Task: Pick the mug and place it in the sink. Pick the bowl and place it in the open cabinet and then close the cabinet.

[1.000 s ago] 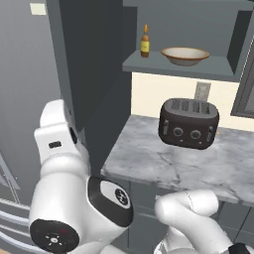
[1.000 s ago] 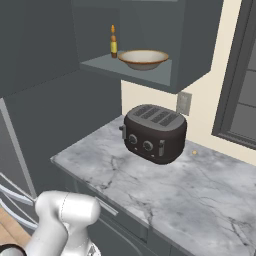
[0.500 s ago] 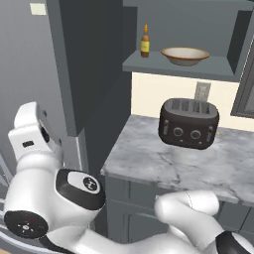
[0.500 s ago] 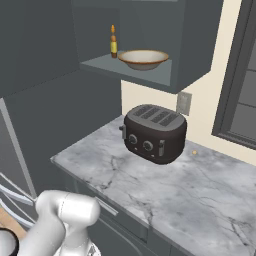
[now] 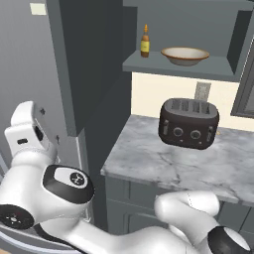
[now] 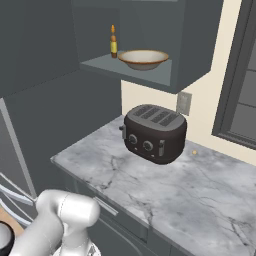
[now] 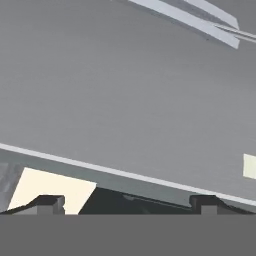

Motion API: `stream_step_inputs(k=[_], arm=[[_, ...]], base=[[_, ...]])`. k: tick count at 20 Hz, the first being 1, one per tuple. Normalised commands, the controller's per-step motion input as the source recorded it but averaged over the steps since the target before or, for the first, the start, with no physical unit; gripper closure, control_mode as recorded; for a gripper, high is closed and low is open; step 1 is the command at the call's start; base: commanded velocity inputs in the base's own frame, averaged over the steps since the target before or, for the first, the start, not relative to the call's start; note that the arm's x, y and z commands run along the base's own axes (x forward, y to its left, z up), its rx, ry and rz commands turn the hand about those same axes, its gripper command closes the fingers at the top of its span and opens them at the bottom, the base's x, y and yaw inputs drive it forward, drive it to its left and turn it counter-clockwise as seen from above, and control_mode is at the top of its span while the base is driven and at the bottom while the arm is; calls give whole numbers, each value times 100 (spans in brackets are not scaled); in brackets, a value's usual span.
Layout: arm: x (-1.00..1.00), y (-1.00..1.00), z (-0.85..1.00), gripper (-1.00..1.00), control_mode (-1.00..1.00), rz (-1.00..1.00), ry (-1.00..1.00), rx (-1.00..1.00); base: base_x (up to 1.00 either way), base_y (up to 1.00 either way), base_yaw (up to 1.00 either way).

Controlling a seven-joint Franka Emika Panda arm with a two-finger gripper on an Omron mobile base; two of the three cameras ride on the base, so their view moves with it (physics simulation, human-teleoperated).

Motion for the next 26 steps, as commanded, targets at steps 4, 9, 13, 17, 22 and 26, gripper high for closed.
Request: stream_step_inputs(k=[4, 9, 13, 17, 22, 26], arm=[[27, 5, -5, -100, -100, -16, -12, 0], [24, 2, -4, -100, -100, -16, -11, 0], [4, 0, -2, -100, -100, -15, -16, 0], [-6, 0, 0, -100, -100, -17, -20, 0], [-10, -4, 0, -100, -100, -13, -14, 3], [-4, -16, 0, -100, -100, -8, -6, 11]], base=[[0, 0, 0], [0, 0, 0], [0, 0, 0], [0, 0, 0], [0, 0, 0], [0, 0, 0]])
